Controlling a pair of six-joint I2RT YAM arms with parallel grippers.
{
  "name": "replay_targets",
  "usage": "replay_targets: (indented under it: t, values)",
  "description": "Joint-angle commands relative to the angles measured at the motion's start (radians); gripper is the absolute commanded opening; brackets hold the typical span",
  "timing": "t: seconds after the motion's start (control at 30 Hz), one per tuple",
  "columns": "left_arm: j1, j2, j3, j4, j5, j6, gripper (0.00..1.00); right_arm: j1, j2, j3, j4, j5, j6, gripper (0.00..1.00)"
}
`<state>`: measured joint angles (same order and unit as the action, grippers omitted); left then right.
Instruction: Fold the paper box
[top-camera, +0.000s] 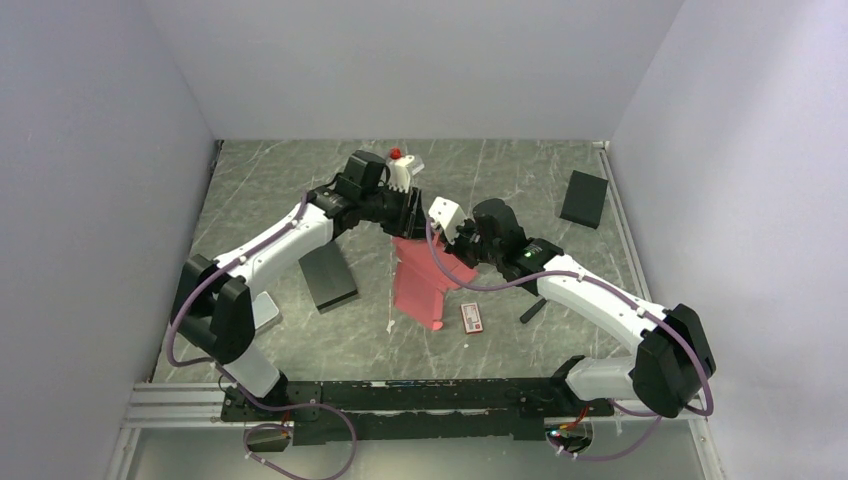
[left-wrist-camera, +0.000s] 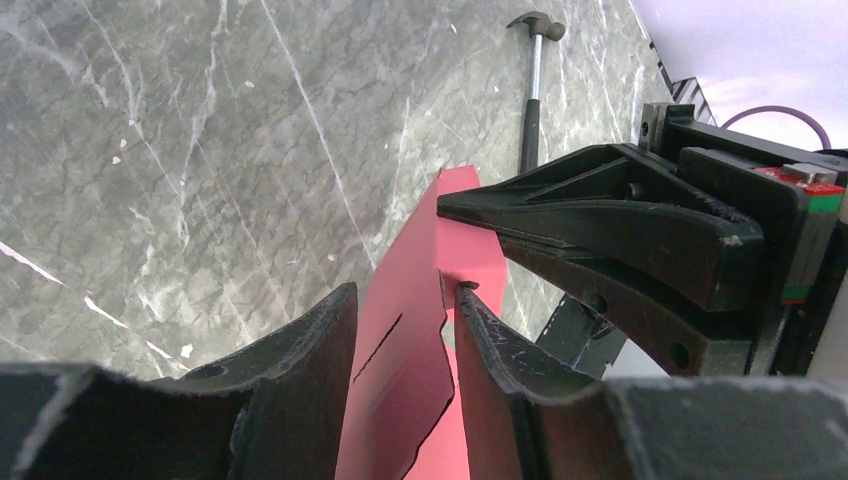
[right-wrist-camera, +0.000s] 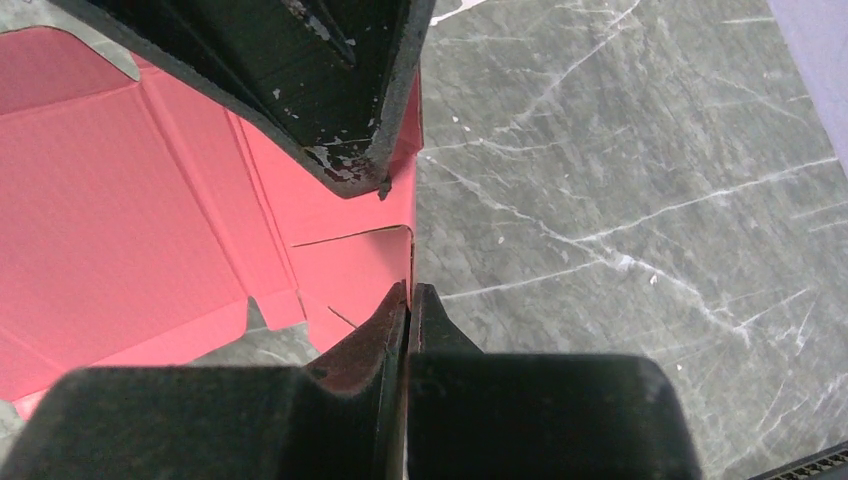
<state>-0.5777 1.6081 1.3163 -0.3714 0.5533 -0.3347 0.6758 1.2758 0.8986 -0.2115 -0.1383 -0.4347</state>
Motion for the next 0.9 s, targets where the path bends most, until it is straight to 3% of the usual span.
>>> replay_targets:
  t: [0.0,0.87]
  values:
    - [-0.009,0.025,0.045,0.01,0.013,0.006,0.45,0.003,-0.001,0.056,0.04,-0.009,0.02,0.0]
    - [-0.02,0.05,0.048,0.021,0.039,0.0,0.48,0.013,0.042,0.072,0.044,0.069,0.063,0.0]
